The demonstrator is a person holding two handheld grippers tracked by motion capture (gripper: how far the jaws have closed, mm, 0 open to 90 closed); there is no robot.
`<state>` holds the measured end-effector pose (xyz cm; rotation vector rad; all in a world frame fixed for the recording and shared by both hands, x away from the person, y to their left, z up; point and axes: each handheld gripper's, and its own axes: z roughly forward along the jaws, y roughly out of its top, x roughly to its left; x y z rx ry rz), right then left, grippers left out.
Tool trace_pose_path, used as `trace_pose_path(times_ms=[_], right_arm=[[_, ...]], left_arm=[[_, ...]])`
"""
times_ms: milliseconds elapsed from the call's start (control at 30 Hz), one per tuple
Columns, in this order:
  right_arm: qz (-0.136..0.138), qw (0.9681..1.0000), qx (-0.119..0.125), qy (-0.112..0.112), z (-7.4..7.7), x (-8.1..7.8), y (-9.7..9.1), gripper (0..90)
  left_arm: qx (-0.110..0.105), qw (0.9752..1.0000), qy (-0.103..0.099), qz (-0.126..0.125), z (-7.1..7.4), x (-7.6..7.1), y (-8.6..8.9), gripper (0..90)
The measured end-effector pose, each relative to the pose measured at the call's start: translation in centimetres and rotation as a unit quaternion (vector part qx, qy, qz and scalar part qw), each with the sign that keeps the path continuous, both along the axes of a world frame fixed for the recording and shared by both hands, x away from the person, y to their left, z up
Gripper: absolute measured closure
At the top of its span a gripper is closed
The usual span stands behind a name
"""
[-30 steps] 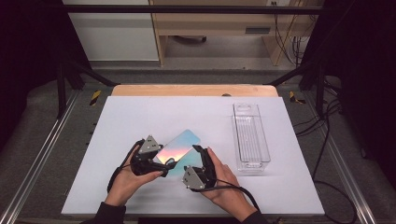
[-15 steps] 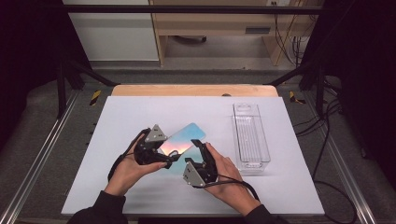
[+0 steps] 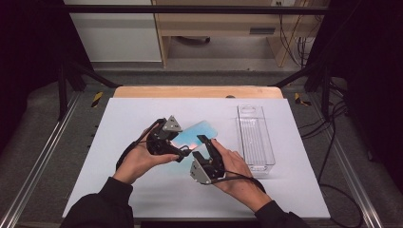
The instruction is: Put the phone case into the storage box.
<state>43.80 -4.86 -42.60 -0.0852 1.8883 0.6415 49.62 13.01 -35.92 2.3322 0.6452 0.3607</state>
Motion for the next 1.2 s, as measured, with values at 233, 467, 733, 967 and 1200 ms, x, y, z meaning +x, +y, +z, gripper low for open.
trace_pose_path(times_ms=[233, 467, 733, 967, 1200], right_arm=[[0.002, 0.9995, -0.019, -0.024, -0.3, -0.3, 0.4, 46.5], [0.018, 0.9974, -0.042, -0.055, -0.1, -0.5, 0.9, 57.1], [0.025, 0.9959, -0.047, -0.073, -0.1, -0.9, 1.4, 65.3], [0.033, 0.9939, -0.056, -0.089, 0.0, -1.1, 1.6, 77.6], [0.027, 0.9936, -0.053, -0.096, -0.2, -1.2, 1.6, 80.3]], left_arm=[[-0.007, 0.9999, 0.005, 0.005, 0.3, 0.1, 0.5, 16.8], [-0.006, 0.9999, 0.007, 0.006, 0.7, 0.1, 1.0, 16.8], [-0.012, 0.9999, 0.007, 0.005, 1.3, -0.2, 1.1, 16.8], [-0.023, 0.9996, 0.016, 0.009, 1.2, -0.1, 1.4, 16.8], [-0.051, 0.9981, 0.024, 0.023, 1.0, 0.0, 1.7, 16.5]])
